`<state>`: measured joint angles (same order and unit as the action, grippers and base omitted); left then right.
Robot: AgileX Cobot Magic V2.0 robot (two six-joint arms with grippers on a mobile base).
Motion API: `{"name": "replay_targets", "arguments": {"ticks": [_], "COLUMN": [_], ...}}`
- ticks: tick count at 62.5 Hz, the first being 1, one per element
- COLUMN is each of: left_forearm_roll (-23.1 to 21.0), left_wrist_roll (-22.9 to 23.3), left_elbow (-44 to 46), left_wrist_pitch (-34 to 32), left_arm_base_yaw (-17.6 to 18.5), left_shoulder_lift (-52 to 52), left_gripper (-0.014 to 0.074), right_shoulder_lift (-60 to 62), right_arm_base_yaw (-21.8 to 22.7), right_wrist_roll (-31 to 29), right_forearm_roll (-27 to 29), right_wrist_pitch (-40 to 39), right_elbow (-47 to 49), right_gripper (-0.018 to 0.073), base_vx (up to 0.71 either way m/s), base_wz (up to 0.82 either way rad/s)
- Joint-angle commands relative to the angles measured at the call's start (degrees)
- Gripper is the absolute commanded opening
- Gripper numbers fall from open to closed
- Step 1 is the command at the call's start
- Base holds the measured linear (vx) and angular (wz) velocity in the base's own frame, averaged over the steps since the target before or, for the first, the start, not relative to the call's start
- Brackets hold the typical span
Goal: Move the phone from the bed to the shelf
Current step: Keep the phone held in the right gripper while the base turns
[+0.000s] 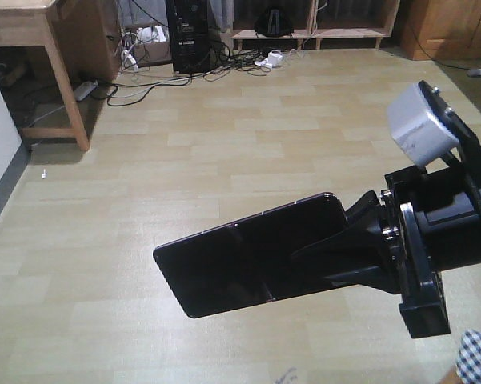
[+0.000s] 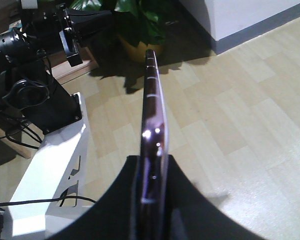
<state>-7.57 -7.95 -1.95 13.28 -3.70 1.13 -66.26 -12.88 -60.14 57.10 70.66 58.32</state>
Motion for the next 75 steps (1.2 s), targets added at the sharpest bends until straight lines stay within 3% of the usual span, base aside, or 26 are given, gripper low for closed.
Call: {"name": "replay_targets", "arguments": {"ticks": [1, 75], "left_forearm_roll": [-0.4, -0.4], "left_wrist_roll": [0.2, 0.2], "left_elbow": [-0.1, -0.1], "left_wrist_pitch": [-4.2, -4.2], "left_arm_base_yaw": [-0.1, -0.1], "left_shoulder_lift": [0.4, 0.4], "left_gripper": [0.0001, 0.0001], "right_shoulder_lift": [1.1, 1.1], "right_arm_base_yaw": [0.1, 0.1], "right_wrist_roll": [-0.3, -0.3], "right_forearm_roll": [4.8, 4.8], "right_wrist_pitch": [3.2, 3.2], "right_elbow": [1.6, 1.6], "right_gripper": [-0.0004, -0.0004], "base_vx": [0.43, 0.43], "base_wz": [0.05, -0.02]}}
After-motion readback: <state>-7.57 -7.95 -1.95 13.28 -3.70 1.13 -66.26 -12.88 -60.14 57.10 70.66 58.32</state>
